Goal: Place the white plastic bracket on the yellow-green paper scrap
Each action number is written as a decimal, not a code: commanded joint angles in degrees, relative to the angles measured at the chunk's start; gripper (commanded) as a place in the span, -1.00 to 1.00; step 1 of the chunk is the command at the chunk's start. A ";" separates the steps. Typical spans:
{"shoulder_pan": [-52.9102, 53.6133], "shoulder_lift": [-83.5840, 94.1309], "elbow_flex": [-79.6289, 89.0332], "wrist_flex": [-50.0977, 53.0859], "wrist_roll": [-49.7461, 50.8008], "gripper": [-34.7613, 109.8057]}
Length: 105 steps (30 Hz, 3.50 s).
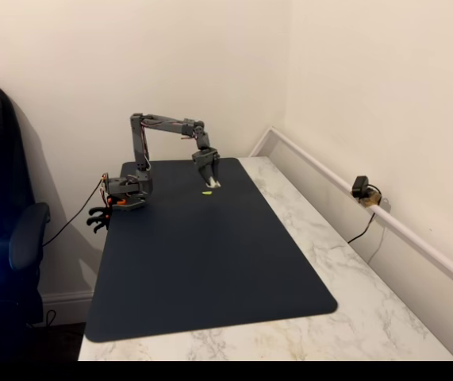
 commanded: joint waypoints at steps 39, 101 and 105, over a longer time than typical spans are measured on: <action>14.15 -7.65 -1.58 -4.31 -2.20 0.01; 3.60 98.09 65.74 10.02 -30.06 -0.35; 3.60 98.09 65.74 10.02 -30.06 -0.37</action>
